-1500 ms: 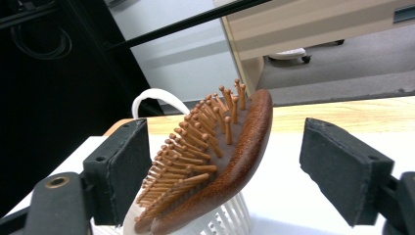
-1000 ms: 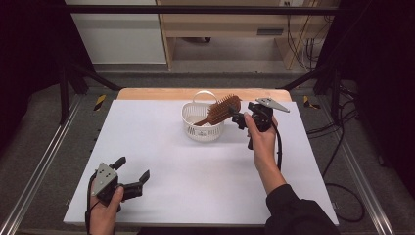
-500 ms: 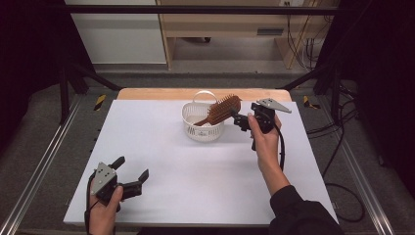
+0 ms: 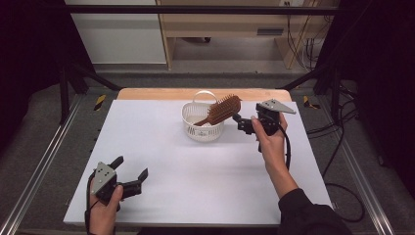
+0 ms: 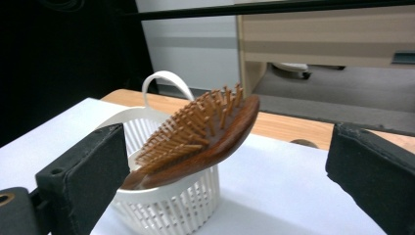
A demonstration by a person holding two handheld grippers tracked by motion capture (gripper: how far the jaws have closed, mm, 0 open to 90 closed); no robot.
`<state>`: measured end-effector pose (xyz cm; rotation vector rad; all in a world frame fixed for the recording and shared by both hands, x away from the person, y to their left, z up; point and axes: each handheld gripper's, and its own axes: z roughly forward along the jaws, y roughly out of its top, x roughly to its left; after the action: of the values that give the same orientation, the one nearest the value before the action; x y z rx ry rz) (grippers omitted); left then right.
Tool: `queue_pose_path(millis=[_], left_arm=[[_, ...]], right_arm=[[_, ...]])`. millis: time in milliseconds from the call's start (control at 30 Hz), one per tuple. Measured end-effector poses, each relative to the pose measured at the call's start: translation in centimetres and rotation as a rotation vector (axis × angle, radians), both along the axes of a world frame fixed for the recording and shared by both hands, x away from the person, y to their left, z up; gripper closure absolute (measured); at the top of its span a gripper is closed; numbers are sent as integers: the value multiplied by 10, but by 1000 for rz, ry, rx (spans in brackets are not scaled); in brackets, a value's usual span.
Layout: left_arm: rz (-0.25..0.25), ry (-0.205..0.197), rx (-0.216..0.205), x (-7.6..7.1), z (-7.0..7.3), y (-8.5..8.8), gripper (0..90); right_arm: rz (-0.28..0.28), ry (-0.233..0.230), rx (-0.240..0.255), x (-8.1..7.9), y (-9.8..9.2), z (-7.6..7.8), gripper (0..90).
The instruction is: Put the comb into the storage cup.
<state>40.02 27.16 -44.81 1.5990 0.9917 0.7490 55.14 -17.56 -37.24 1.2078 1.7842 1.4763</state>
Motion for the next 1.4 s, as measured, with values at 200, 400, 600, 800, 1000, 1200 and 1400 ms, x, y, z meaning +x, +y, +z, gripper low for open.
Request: queue_pose_path(millis=[200, 400, 600, 800, 1000, 1200, 1400], left_arm=[[12, -1, 3, 1, 0, 1, 19], [22, -1, -2, 1, 0, 3, 19], [25, -10, -13, 0, 0, 5, 18], [35, -10, -18, 1, 1, 6, 17], [30, -17, -17, -1, 2, 7, 17], [19, -24, -23, -4, 3, 6, 14], [26, -19, -25, -2, 3, 7, 16]], right_arm=[[8, -30, -51, -8, 1, 4, 25], [5, -66, -89, -14, 4, 6, 34], [2, -116, -103, -20, 10, 4, 28], [11, -139, -109, -26, 14, 4, 25], [-3, -172, -109, -34, 12, 6, 42], [3, -181, -95, -42, 9, 4, 34], [0, -225, -117, -43, 6, 4, 43]])
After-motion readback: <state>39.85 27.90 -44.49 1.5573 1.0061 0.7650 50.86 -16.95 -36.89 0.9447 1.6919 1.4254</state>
